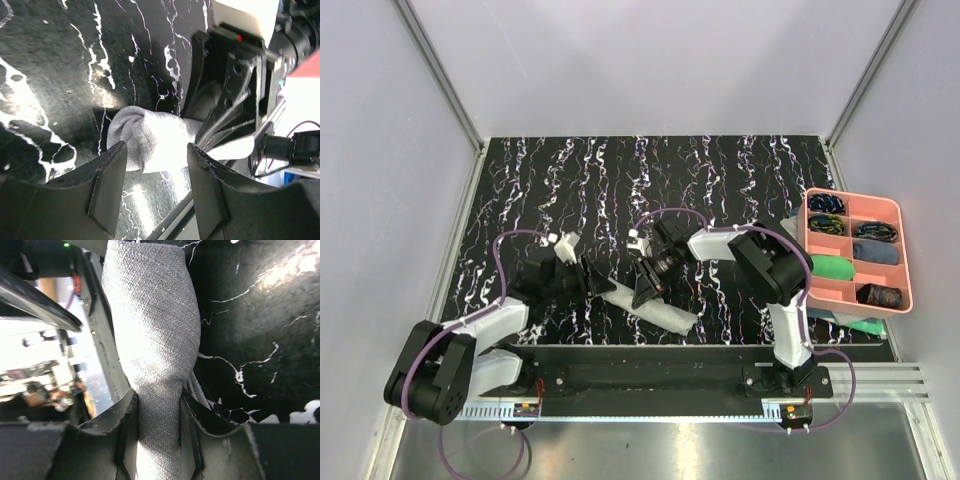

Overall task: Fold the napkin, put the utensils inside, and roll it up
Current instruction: Roll the napkin with the utensil

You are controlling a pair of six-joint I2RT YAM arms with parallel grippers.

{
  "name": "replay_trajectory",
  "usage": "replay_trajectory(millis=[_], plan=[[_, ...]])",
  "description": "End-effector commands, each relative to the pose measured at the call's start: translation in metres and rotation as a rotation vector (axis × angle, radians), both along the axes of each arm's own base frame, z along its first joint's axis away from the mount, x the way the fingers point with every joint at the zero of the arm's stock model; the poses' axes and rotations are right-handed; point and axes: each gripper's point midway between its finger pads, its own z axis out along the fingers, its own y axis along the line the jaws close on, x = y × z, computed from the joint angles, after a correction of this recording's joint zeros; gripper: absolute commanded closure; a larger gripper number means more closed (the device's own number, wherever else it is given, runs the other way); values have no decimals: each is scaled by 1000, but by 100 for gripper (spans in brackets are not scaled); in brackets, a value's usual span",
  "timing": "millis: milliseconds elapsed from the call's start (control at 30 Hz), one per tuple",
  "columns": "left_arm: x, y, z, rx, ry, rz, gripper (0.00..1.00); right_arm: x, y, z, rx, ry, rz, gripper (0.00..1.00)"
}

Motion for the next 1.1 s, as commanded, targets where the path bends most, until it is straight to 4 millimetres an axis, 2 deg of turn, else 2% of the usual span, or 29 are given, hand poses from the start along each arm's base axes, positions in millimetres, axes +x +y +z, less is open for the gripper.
replay_trajectory(millis=[0, 167, 267, 300, 367, 467, 567, 600, 667, 700, 767, 800, 833, 900, 933, 1000, 1067], plan=[[1, -16, 8, -53, -43, -72, 47, 2, 0, 0, 29, 98, 8, 63], [-3, -28, 0, -35, -7, -112, 57, 10, 0, -6, 22, 112, -9, 62], [-3, -24, -13, 3, 47, -87, 80, 18, 0, -10, 0, 96, -30, 61], [0, -19, -20, 37, 62, -59, 92, 23, -1, -11, -17, 71, -44, 60], [2, -16, -25, 73, 93, -43, 99, 31, -4, -8, -35, 45, -68, 54], [4, -16, -28, 92, 130, -44, 100, 42, -8, 4, -58, -35, -92, 47], [5, -18, -29, 104, 157, -55, 100, 58, -14, 23, -101, -170, -134, 45], [6, -17, -30, 113, 159, -54, 100, 68, -18, 34, -124, -252, -167, 41], [8, -17, -29, 128, 172, -56, 100, 73, -24, 42, -147, -331, -190, 38], [9, -17, -28, 131, 170, -60, 100, 79, -27, 54, -166, -411, -215, 35], [12, -17, -25, 141, 181, -66, 100, 73, -29, 58, -201, -517, -190, 33], [13, -18, -25, 147, 182, -74, 100, 77, -33, 67, -236, -605, -210, 32], [16, -19, -21, 146, 182, -81, 100, 57, -23, 64, -249, -639, -162, 30], [16, -18, -24, 156, 214, -96, 100, 59, -27, 65, -326, -779, -155, 29], [19, -18, -22, 157, 219, -98, 100, 43, -22, 59, -348, -815, -118, 27], [21, -15, -23, 162, 233, -87, 100, 44, -30, 54, -427, -904, -145, 27], [27, -14, -20, 156, 230, -77, 100, 33, -25, 53, -432, -957, -140, 25]])
